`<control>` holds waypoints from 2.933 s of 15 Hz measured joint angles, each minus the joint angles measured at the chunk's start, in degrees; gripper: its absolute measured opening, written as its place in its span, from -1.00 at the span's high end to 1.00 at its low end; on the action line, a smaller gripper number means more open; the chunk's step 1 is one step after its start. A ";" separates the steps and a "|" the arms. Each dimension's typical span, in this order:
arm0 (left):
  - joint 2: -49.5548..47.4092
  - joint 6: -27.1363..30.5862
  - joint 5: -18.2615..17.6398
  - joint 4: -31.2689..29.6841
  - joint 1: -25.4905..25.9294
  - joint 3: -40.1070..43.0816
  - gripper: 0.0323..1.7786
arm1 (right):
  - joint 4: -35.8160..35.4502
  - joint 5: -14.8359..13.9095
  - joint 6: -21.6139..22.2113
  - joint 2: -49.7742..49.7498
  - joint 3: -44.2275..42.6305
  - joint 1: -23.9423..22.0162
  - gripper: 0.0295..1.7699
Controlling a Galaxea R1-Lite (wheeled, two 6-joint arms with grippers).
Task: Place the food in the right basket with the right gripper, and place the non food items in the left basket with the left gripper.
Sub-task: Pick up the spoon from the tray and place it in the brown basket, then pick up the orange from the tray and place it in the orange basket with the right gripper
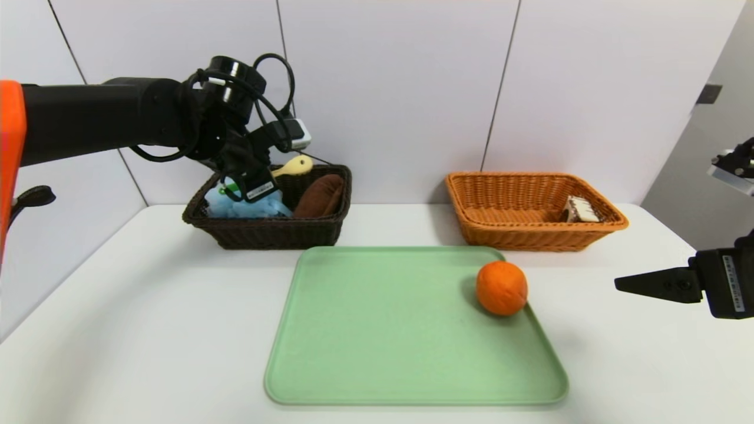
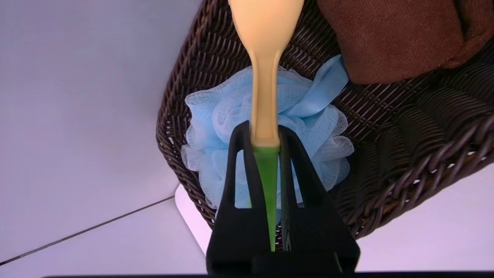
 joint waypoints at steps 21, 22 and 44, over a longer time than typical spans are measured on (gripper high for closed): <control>-9.55 -42.72 0.11 4.44 -11.82 2.41 -0.75 | -0.13 0.94 -0.26 0.83 0.00 5.16 -0.93; -10.86 -46.64 0.18 5.79 -13.84 3.55 -0.77 | -0.35 0.90 -0.26 1.66 -0.11 6.25 -0.93; -24.59 -58.89 0.68 6.50 -25.08 26.38 -0.90 | -23.10 -0.02 -1.06 29.28 -1.37 11.30 -0.93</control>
